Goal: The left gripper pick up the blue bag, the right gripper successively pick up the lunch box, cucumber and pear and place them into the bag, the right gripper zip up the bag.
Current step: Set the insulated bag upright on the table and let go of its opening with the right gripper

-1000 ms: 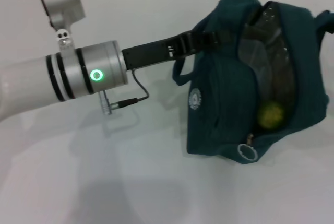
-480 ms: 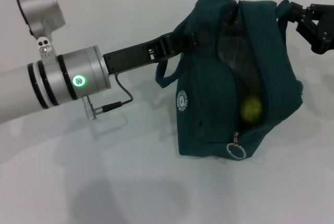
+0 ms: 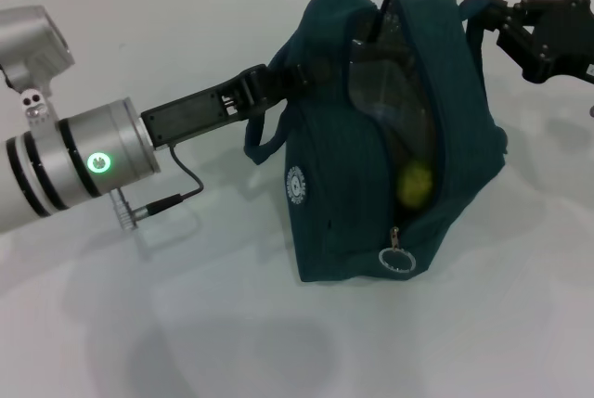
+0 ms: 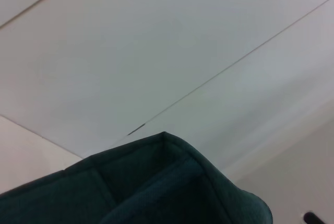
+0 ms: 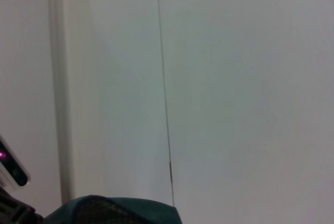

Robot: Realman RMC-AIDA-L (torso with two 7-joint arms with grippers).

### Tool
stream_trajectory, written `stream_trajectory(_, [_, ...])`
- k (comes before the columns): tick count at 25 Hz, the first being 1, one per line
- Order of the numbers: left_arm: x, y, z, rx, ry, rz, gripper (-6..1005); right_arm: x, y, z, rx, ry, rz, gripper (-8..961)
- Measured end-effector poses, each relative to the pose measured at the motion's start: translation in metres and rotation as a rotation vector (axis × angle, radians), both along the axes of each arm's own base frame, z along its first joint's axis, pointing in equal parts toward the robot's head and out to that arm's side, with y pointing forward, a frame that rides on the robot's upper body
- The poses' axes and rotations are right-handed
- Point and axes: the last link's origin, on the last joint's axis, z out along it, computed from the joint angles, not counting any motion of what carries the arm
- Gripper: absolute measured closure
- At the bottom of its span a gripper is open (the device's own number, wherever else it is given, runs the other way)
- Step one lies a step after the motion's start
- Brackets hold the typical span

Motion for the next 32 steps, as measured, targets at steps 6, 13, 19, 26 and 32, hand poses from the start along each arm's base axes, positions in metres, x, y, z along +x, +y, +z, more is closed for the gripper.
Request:
stream_trajectory(6, [0.006, -0.010, 0.014, 0.005, -0.063, -0.074, 938, -0.010, -0.004, 0.010, 0.011, 0.050, 0.044, 926])
stream_trajectory(13, [0.006, -0.014, 0.023, 0.015, -0.102, -0.103, 937, 0.000, 0.003, 0.025, 0.090, 0.059, -0.027, 926])
stream_trajectory(19, [0.005, -0.016, 0.029, 0.035, -0.127, -0.110, 937, 0.002, 0.001, 0.027, 0.091, 0.070, -0.031, 926])
stream_trajectory(26, [0.001, -0.015, 0.033, 0.050, -0.145, -0.081, 938, 0.001, 0.000, 0.035, 0.111, 0.094, -0.034, 925])
stream_trajectory(32, [0.000, -0.016, 0.031, 0.045, -0.143, -0.077, 938, 0.000, -0.004, 0.033, 0.083, 0.100, -0.016, 925])
